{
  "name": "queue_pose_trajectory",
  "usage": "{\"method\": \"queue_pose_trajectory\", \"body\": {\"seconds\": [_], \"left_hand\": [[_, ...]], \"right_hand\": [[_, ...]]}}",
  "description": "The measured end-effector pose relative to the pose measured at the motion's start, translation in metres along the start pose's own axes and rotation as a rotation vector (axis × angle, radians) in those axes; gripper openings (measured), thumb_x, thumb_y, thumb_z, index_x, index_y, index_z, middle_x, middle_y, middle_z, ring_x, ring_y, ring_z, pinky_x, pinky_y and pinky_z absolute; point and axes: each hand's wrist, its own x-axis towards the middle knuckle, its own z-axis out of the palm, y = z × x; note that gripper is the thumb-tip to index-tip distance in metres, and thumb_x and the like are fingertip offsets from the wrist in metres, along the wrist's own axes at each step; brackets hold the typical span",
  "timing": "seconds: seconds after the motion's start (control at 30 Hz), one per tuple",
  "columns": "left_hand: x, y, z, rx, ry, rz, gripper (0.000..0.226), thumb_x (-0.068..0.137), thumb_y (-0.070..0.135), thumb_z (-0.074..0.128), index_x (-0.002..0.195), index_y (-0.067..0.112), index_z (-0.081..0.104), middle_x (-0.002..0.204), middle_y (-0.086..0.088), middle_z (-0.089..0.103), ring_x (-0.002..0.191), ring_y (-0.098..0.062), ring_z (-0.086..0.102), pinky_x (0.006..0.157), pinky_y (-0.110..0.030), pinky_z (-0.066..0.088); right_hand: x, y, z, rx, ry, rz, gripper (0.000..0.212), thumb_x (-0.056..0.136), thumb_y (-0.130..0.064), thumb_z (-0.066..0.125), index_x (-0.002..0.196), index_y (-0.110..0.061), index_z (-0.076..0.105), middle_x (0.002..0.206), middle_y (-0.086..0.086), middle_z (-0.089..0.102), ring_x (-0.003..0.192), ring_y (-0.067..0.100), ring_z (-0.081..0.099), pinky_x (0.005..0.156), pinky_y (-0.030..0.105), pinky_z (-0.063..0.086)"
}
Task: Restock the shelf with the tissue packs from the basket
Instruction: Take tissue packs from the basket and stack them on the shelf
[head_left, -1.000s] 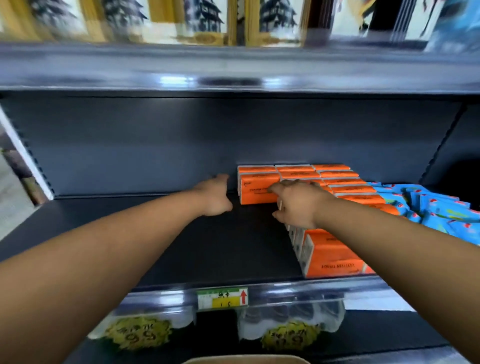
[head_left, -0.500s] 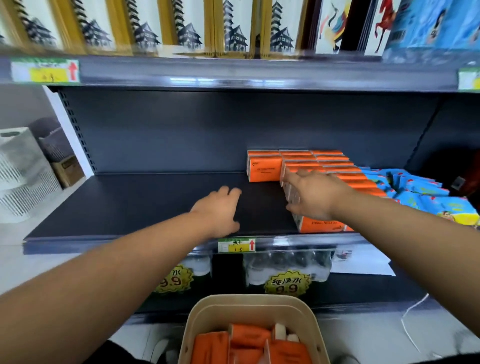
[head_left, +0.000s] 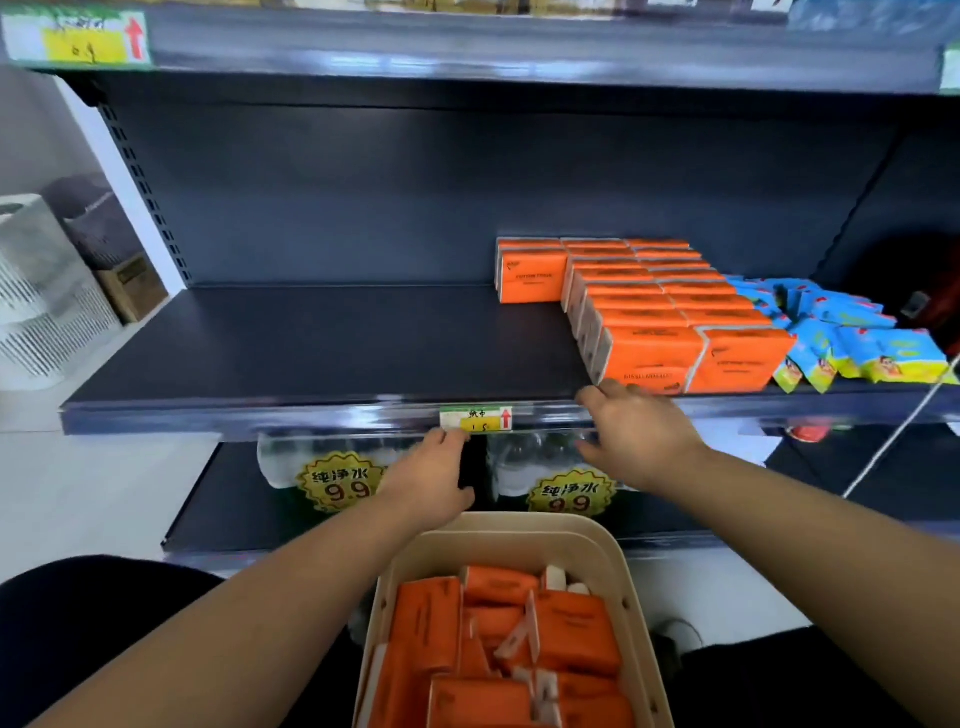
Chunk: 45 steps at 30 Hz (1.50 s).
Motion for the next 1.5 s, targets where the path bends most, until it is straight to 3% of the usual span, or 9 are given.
{"method": "queue_pose_trajectory", "body": {"seconds": [0.3, 0.47, 0.63, 0.77, 0.87, 0.93, 1.17, 1.3, 1.5], "left_hand": [[-0.017, -0.016, 0.080, -0.038, -0.187, -0.077, 0.064, 0.082, 0.035, 0.063, 0.139, 0.021, 0.038, 0.128, -0.005, 0.047, 0.117, -0.027, 0.053, 0.095, -0.040, 0.047], [-0.033, -0.027, 0.116, -0.080, -0.240, -0.157, 0.055, 0.089, 0.038, 0.053, 0.139, 0.020, 0.039, 0.139, -0.008, 0.044, 0.126, -0.029, 0.047, 0.104, -0.039, 0.042], [-0.042, -0.031, 0.137, -0.099, -0.335, -0.187, 0.068, 0.081, 0.051, 0.059, 0.139, 0.023, 0.037, 0.137, -0.009, 0.044, 0.126, -0.031, 0.045, 0.102, -0.044, 0.042], [-0.044, -0.033, 0.147, -0.005, -0.395, -0.222, 0.062, 0.083, 0.043, 0.056, 0.138, 0.019, 0.039, 0.140, -0.011, 0.041, 0.126, -0.034, 0.044, 0.103, -0.045, 0.041], [-0.041, -0.039, 0.151, 0.028, -0.438, -0.261, 0.067, 0.082, 0.041, 0.064, 0.140, 0.019, 0.038, 0.141, -0.010, 0.040, 0.128, -0.033, 0.044, 0.104, -0.045, 0.041], [-0.037, -0.043, 0.152, 0.006, -0.456, -0.268, 0.072, 0.079, 0.041, 0.071, 0.140, 0.022, 0.037, 0.141, -0.008, 0.040, 0.127, -0.031, 0.045, 0.105, -0.045, 0.041], [-0.023, -0.059, 0.155, -0.106, -0.464, -0.271, 0.072, 0.075, 0.033, 0.079, 0.137, 0.024, 0.043, 0.139, -0.005, 0.041, 0.127, -0.026, 0.043, 0.108, -0.042, 0.038], [-0.020, -0.061, 0.159, -0.160, -0.465, -0.303, 0.089, 0.074, 0.032, 0.081, 0.146, 0.024, 0.029, 0.143, -0.007, 0.042, 0.131, -0.027, 0.042, 0.109, -0.044, 0.038], [-0.016, -0.062, 0.164, -0.081, -0.490, -0.302, 0.096, 0.068, 0.040, 0.083, 0.146, 0.024, 0.029, 0.147, -0.007, 0.035, 0.137, -0.030, 0.031, 0.114, -0.045, 0.029]], "right_hand": [[-0.033, -0.012, 0.093, 0.026, -0.187, -0.082, 0.045, 0.093, -0.041, 0.051, 0.133, -0.020, 0.042, 0.134, 0.004, 0.046, 0.123, 0.027, 0.045, 0.096, 0.041, 0.041], [-0.045, -0.015, 0.140, 0.044, -0.296, -0.066, 0.046, 0.093, -0.042, 0.050, 0.134, -0.023, 0.040, 0.137, 0.004, 0.045, 0.124, 0.027, 0.045, 0.098, 0.043, 0.041], [-0.047, -0.013, 0.171, 0.049, -0.380, -0.040, 0.051, 0.092, -0.043, 0.051, 0.138, -0.024, 0.037, 0.143, 0.003, 0.043, 0.130, 0.028, 0.041, 0.103, 0.044, 0.036], [-0.050, -0.007, 0.193, 0.049, -0.490, 0.012, 0.051, 0.093, -0.046, 0.050, 0.139, -0.027, 0.039, 0.142, 0.003, 0.045, 0.131, 0.027, 0.039, 0.108, 0.049, 0.025], [-0.054, -0.006, 0.210, 0.009, -0.605, -0.014, 0.051, 0.091, -0.048, 0.051, 0.137, -0.026, 0.041, 0.139, 0.003, 0.047, 0.132, 0.028, 0.038, 0.113, 0.059, 0.007], [-0.054, -0.006, 0.219, 0.000, -0.647, -0.040, 0.060, 0.087, -0.057, 0.053, 0.138, -0.027, 0.041, 0.139, 0.002, 0.047, 0.133, 0.027, 0.037, 0.113, 0.061, 0.002], [-0.050, -0.011, 0.234, 0.038, -0.614, -0.032, 0.072, 0.079, -0.064, 0.060, 0.139, -0.030, 0.038, 0.143, -0.002, 0.043, 0.136, 0.025, 0.033, 0.112, 0.062, 0.000], [-0.046, -0.016, 0.233, -0.007, -0.571, 0.013, 0.075, 0.078, -0.064, 0.060, 0.140, -0.028, 0.036, 0.143, -0.003, 0.044, 0.137, 0.026, 0.031, 0.109, 0.066, -0.010], [-0.040, -0.019, 0.237, -0.070, -0.562, -0.006, 0.092, 0.075, -0.069, 0.060, 0.149, -0.032, 0.020, 0.154, -0.001, 0.025, 0.141, 0.030, 0.019, 0.108, 0.069, -0.011]]}}
